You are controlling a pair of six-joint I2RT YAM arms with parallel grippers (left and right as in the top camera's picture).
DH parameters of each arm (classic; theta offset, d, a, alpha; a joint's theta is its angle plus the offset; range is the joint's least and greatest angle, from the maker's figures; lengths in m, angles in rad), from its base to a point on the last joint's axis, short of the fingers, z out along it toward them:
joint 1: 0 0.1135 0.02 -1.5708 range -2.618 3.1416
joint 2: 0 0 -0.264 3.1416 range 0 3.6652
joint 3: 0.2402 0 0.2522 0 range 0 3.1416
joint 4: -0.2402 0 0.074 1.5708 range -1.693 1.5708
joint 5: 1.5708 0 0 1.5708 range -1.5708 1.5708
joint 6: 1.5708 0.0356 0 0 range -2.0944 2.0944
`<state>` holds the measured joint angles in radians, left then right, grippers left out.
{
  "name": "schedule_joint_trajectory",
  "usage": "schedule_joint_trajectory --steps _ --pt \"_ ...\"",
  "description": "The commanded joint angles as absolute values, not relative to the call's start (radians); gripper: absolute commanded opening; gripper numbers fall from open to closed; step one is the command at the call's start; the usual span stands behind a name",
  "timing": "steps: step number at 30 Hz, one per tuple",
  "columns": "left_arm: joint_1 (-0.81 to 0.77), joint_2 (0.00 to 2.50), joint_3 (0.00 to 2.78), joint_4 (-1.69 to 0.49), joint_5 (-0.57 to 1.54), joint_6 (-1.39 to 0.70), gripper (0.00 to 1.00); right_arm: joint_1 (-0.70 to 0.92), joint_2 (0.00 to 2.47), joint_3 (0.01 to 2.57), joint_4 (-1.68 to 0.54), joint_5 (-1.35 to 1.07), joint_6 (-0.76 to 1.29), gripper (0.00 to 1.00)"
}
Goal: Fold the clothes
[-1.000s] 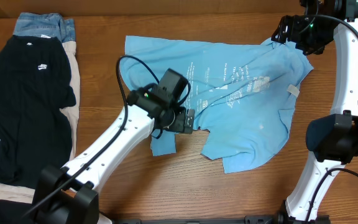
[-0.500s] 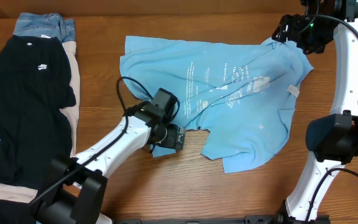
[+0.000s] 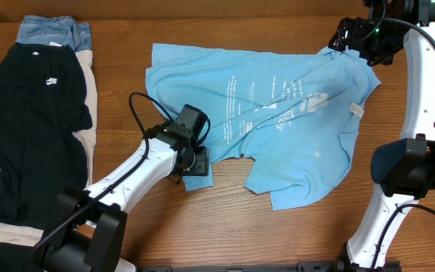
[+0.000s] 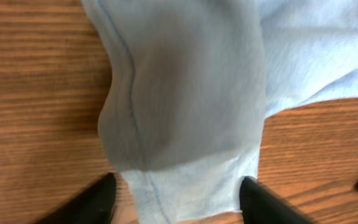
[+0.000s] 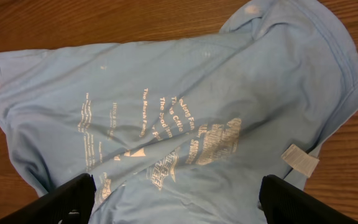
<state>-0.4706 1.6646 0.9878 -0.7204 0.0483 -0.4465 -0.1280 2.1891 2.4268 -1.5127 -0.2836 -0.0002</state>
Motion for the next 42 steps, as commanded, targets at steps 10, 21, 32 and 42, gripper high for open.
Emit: schedule_joint_trajectory --steps 10,21,32,42 --pt "-0.464 1.643 0.894 -0.63 0.007 -0.454 0.35 -0.121 2.207 2.421 -1.517 -0.281 -0.005 0.89" --pt "-0.433 1.623 0.927 -0.654 -0.003 -0.453 0.04 -0.121 2.207 2.421 -1.517 -0.281 -0.005 0.89" --pt "-0.239 1.391 1.079 -0.959 -0.045 -0.413 0.16 -0.117 2.207 2.421 -1.533 -0.282 -0.004 0.89" --pt "-0.054 1.39 1.078 -1.044 -0.095 -0.352 0.4 -0.113 2.207 2.421 -1.628 -0.277 0.038 0.91"
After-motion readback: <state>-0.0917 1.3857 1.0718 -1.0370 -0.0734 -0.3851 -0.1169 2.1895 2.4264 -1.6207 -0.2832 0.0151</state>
